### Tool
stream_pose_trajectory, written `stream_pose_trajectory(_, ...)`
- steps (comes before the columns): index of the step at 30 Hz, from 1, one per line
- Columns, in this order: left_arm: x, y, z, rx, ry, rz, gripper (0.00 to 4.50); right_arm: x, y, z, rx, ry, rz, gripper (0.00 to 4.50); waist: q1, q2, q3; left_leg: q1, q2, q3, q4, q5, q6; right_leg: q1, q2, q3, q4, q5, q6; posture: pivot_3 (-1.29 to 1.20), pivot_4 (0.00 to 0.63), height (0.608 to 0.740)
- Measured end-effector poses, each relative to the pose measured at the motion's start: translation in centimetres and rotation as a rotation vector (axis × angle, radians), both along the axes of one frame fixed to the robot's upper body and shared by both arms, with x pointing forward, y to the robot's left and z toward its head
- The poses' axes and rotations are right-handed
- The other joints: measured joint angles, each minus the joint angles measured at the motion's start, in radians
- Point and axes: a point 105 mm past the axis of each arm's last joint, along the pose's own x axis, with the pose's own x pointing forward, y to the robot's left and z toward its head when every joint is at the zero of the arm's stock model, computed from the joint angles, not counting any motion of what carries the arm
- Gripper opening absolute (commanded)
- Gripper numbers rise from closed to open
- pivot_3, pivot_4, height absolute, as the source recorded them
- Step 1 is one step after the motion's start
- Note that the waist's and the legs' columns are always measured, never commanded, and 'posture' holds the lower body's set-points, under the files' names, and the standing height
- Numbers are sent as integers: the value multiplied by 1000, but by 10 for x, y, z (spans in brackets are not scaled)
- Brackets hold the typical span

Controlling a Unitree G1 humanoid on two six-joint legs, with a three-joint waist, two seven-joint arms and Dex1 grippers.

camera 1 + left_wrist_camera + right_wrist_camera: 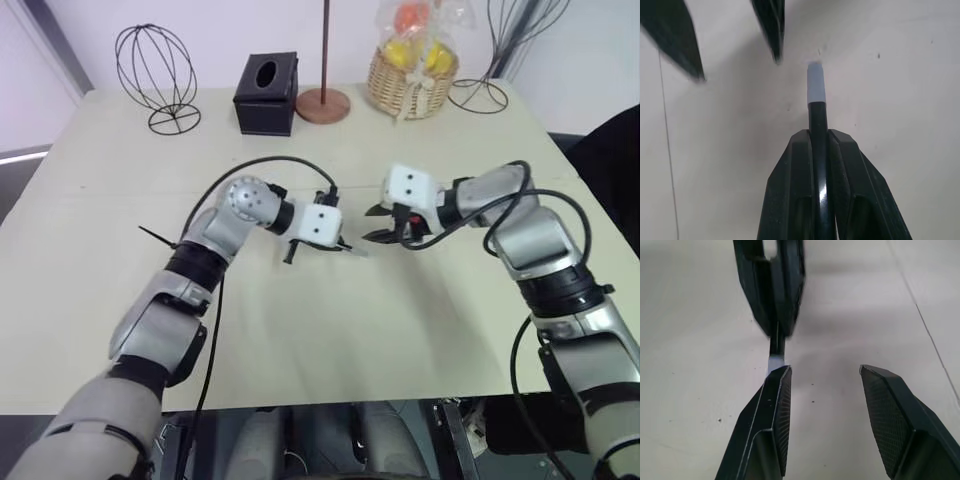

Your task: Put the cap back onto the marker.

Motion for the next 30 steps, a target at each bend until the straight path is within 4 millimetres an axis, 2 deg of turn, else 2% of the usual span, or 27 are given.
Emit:
stream_pose_trajectory(2,10,19,4,-40,16,99,0,7,-21,15,65,-52,-110,2200,0,0,0,0,0,0,0,0,0,0,0,0,0,0,0,0,150,740)
stream_pose_trajectory(5,25,46,22,-272,99,314,0,15,-60,35,216,-142,-310,2200,2,0,0,0,1,-1,0,0,0,0,0,0,1,0,0,0,150,740)
stream_pose_trajectory(8,33,74,36,-418,137,502,0,12,-82,24,285,-133,-439,2200,2,0,0,0,1,-1,0,0,0,0,-1,0,1,0,0,0,150,740)
stream_pose_trajectory(10,31,89,37,-455,167,590,0,7,-85,9,291,-100,-470,2200,-1,0,0,0,1,-1,0,0,0,0,-1,0,2,0,0,0,150,740)
stream_pose_trajectory(14,20,127,17,-513,289,857,0,0,-89,-14,307,-64,-530,2200,-6,0,0,0,1,-1,0,0,0,-2,-1,1,7,0,0,0,150,740)
stream_pose_trajectory(18,10,155,4,-608,311,1096,0,2,-89,-17,342,-78,-572,2200,-2,0,0,0,1,-1,1,0,-1,-2,-2,1,7,0,0,0,150,740)
stream_pose_trajectory(22,-3,163,-6,-636,309,1194,0,5,-88,-18,360,-88,-590,2200,9,0,0,0,1,-1,3,1,-1,-2,-2,1,8,0,0,0,150,740)
stream_pose_trajectory(27,-16,171,-25,-631,327,1254,2342,8,-89,-24,356,-87,-599,2243,23,0,0,0,1,-1,4,1,-1,-2,-2,0,8,0,0,0,150,740)
stream_pose_trajectory(28,-16,173,-28,-635,330,1270,2930,9,-87,-27,351,-83,-593,2243,25,0,0,0,1,-1,5,1,-1,-1,-2,0,8,0,0,0,150,740)
stream_pose_trajectory(30,-15,175,-26,-651,326,1275,3967,9,-86,-28,346,-78,-585,2243,26,0,0,0,1,-1,6,1,-1,-1,-3,0,8,0,0,0,150,740)
